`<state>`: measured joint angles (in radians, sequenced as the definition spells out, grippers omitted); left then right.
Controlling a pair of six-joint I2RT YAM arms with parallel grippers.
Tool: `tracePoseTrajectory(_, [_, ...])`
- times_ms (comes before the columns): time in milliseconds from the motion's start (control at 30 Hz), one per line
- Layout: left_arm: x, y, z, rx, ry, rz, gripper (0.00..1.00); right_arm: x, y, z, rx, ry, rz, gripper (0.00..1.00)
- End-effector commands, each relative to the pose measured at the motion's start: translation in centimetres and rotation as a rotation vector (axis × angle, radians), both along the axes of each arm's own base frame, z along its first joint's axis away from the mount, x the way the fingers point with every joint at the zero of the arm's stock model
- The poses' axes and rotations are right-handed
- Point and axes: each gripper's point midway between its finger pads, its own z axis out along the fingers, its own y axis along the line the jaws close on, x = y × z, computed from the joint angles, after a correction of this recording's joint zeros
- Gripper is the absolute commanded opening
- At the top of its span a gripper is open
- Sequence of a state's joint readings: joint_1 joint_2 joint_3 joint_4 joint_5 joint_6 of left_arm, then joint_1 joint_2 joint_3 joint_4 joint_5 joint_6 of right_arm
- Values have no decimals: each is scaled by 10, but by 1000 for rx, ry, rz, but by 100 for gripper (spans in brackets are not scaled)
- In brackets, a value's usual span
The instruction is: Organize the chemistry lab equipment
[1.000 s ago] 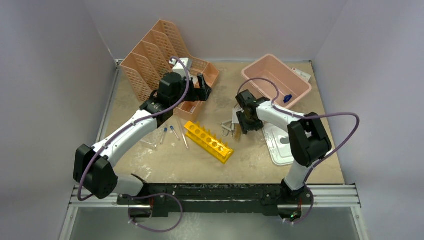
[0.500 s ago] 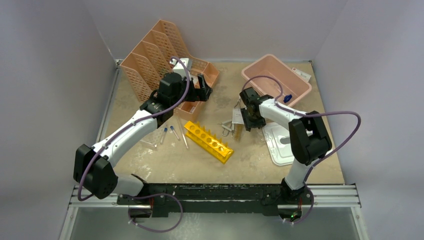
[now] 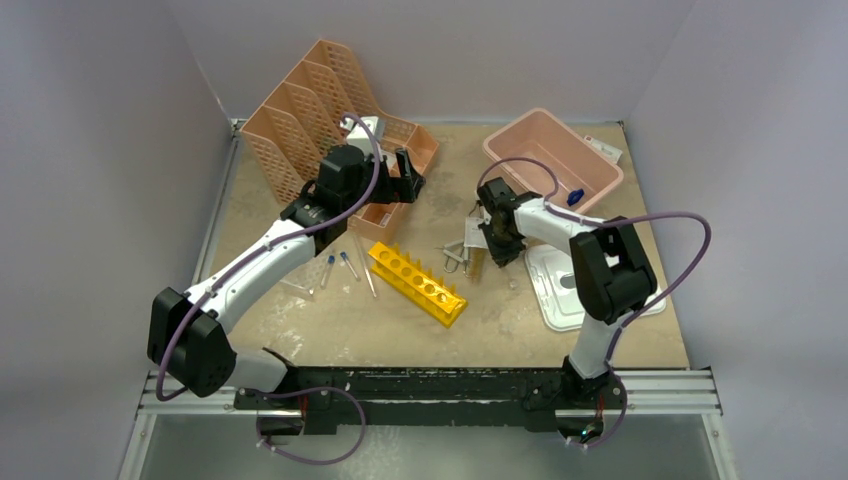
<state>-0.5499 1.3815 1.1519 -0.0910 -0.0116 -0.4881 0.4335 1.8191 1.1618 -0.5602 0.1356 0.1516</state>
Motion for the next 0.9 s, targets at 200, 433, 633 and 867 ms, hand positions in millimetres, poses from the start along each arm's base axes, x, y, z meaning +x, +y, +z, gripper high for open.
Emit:
tracePoseTrajectory(200, [4,-1,25,-52,-60,3,93,3,12,29,95,-82,48,0])
tracePoseTrajectory(433, [-1,2,22,-61,-51,8,93,-3,23,94,230,-190,16,0])
tracePoseTrajectory(633, [-6,4,27,-70,-58,8,93,26,17,154,202,-371,23,0])
tracePoseTrajectory(867, [-13,9,32,-55,-64,3,93,101,-11,252,173,-636,9,0])
